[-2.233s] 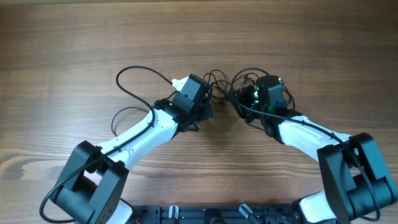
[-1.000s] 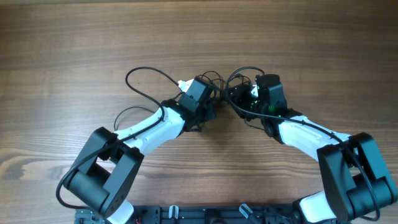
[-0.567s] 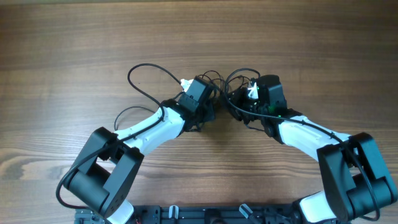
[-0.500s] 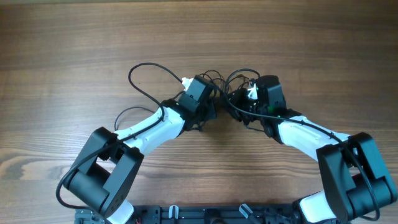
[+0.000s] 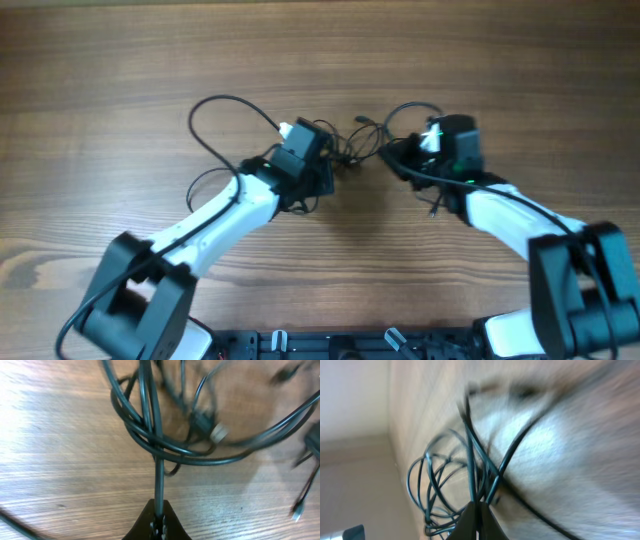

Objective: Untangle cables

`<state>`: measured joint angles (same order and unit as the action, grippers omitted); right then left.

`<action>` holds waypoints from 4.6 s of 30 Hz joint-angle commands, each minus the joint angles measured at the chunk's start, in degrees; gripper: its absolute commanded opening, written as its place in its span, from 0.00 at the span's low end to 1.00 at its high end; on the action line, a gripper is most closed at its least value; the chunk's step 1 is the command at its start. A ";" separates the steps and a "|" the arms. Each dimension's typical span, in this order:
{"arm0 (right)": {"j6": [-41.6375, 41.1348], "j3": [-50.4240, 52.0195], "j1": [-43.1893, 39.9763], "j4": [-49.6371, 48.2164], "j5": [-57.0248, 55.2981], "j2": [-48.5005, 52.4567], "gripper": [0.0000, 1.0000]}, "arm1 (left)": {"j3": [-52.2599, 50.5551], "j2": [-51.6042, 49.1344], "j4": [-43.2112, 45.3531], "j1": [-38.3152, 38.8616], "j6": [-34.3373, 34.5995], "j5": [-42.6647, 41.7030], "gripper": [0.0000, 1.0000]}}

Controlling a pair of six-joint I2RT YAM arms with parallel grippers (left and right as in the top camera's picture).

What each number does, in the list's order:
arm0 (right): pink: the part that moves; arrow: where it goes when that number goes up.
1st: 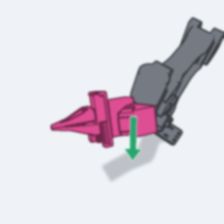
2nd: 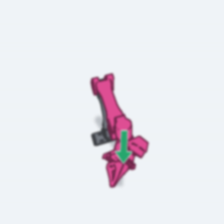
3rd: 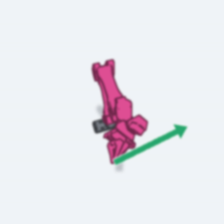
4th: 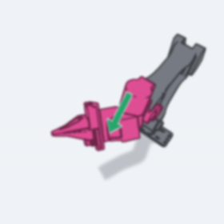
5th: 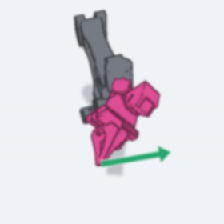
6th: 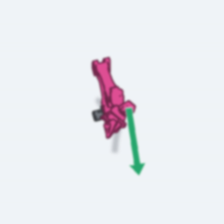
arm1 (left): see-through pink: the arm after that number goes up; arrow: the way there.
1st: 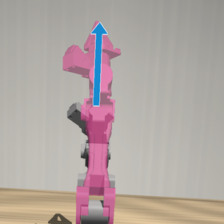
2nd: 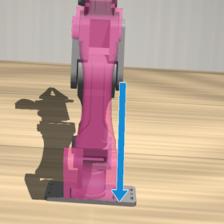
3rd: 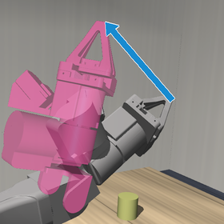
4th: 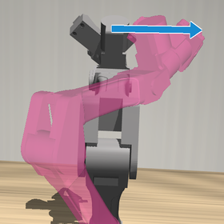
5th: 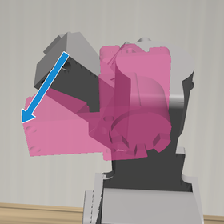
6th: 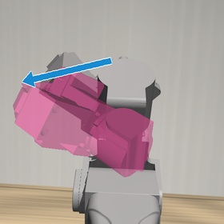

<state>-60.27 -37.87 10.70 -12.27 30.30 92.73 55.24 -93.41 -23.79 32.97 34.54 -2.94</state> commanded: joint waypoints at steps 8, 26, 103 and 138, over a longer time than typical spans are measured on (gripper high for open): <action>18.32 -0.07 -10.25 8.96 19.41 -11.15 0.34 | 0.22 9.51 5.75 -1.33 -15.28 -3.67 0.04; 64.81 -0.07 -4.63 5.35 26.80 -10.95 0.72 | 0.22 9.53 8.13 2.71 -34.29 -13.68 0.04; 42.23 -0.04 -16.90 12.96 -6.34 -3.85 0.05 | 4.83 21.33 40.57 -54.34 -42.51 4.79 0.04; 38.64 -0.04 -5.51 14.71 -9.99 -3.82 0.06 | 13.25 -11.65 29.68 -73.02 -10.62 1.36 1.00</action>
<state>-21.17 -37.80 4.95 2.35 21.08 88.20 67.79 -108.20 5.48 -38.24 10.11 2.11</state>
